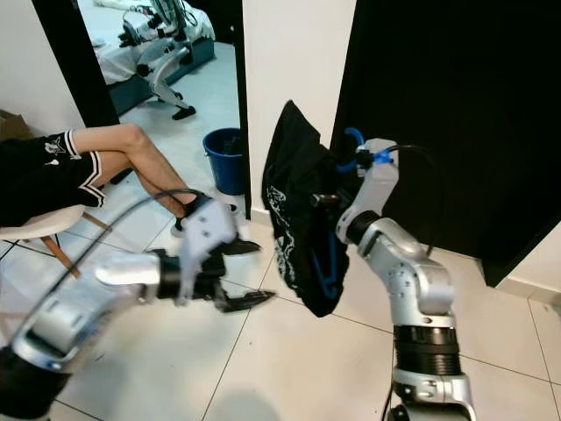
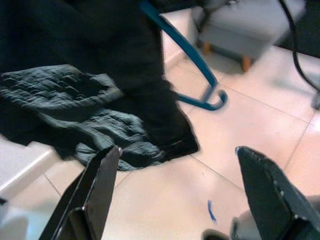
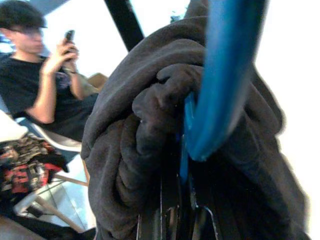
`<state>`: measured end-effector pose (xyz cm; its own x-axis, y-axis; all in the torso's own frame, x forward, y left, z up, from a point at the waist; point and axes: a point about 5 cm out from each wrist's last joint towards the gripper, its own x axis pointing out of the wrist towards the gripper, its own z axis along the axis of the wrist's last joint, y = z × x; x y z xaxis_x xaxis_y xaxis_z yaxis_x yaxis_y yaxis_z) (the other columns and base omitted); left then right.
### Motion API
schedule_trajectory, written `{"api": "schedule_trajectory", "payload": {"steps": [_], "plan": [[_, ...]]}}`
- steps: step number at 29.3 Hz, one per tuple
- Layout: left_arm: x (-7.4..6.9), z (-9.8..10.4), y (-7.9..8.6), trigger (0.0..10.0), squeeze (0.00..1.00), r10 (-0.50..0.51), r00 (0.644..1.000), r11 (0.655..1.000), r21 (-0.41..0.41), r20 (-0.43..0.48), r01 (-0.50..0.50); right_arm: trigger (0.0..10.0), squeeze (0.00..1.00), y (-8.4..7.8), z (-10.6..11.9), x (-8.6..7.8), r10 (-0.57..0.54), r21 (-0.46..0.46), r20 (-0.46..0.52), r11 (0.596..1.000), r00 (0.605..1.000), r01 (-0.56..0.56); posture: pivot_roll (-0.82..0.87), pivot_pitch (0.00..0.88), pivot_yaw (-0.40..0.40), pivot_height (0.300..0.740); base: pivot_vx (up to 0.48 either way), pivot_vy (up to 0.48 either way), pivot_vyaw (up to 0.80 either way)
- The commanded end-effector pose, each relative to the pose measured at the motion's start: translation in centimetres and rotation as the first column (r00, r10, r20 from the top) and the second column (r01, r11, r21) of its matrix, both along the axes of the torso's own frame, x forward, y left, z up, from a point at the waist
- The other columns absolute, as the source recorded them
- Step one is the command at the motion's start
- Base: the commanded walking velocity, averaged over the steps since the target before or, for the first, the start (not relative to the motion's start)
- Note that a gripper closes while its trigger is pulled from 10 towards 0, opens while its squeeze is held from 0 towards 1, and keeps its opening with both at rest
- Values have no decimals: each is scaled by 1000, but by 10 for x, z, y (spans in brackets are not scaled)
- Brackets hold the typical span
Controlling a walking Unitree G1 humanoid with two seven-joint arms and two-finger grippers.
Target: Hang hanger
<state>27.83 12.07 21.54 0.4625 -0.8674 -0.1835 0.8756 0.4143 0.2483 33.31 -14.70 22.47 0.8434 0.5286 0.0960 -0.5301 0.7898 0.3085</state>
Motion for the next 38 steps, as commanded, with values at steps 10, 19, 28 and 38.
{"api": "schedule_trajectory", "payload": {"steps": [10,19,28,38], "plan": [[15,108,72,10000,0,299,907,921,-339,297,-193,10000,0,3,29,-18,424,-175,196,902,884,-394,110,35,-104,740,0,0,0],[3,106,75,10000,0,240,915,947,-284,326,-148,10000,0,17,38,-18,569,-239,220,819,792,-522,119,29,-119,740,0,0,0],[-13,94,64,10000,0,11,954,997,-81,300,14,10000,0,41,17,-27,770,-469,71,587,634,-660,135,19,-120,740,0,0,0],[-21,66,57,10000,0,-88,980,996,4,181,88,10000,0,52,6,-35,822,-480,41,515,568,-710,138,12,-110,740,0,0,0]]}}
